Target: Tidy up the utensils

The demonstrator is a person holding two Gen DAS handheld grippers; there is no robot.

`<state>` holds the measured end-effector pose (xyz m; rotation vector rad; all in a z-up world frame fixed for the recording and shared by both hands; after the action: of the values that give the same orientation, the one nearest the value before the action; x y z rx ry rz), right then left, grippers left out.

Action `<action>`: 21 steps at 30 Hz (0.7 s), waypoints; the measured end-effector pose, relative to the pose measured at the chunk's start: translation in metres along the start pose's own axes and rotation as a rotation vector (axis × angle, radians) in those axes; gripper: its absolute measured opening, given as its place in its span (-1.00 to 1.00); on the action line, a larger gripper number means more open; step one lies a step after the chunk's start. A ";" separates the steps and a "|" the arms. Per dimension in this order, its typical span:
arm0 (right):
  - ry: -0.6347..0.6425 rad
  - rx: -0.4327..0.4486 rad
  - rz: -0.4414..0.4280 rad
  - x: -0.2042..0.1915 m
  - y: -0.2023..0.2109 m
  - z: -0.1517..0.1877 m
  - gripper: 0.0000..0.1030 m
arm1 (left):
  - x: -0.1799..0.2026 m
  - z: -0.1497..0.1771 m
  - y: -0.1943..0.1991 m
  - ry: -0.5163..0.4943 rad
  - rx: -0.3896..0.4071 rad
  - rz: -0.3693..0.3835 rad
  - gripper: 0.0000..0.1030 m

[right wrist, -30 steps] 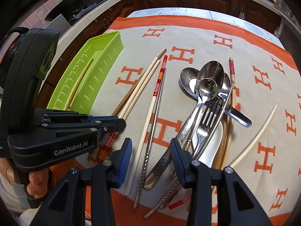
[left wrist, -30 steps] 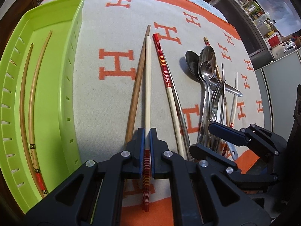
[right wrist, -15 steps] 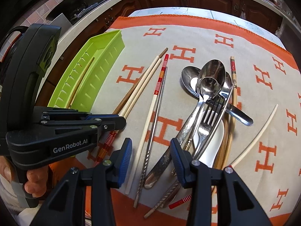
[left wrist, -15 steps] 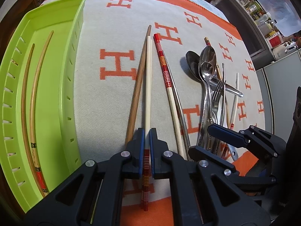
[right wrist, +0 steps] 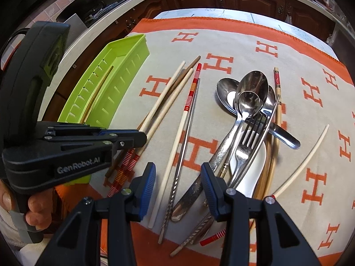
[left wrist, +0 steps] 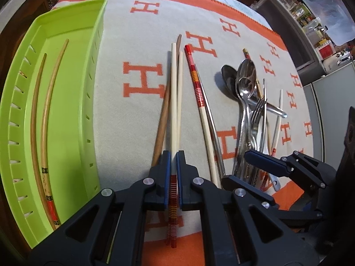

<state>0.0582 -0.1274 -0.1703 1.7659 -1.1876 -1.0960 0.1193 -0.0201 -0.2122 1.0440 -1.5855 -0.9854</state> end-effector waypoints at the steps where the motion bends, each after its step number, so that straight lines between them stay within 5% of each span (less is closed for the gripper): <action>1: 0.002 0.000 -0.001 -0.001 0.000 0.000 -0.18 | 0.001 0.000 0.002 -0.007 0.007 0.005 -0.94; 11: -0.001 -0.012 -0.048 -0.011 -0.004 -0.011 -0.18 | -0.006 -0.010 0.038 0.002 0.079 -0.022 -0.94; 21: -0.134 -0.097 -0.092 -0.015 -0.031 -0.049 -0.18 | -0.035 -0.026 0.096 0.024 0.191 -0.138 -0.94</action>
<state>0.1102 -0.0986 -0.1766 1.7096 -1.1210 -1.3221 0.1343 0.0400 -0.1269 1.3065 -1.6288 -0.9226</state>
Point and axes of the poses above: each gripper's, at about its wrist camera, not at the fingertips, and y roughly against the way its jaws point, x to its right, z to its underside, the point moved 6 cm from there along -y, roughly the way its jaws point
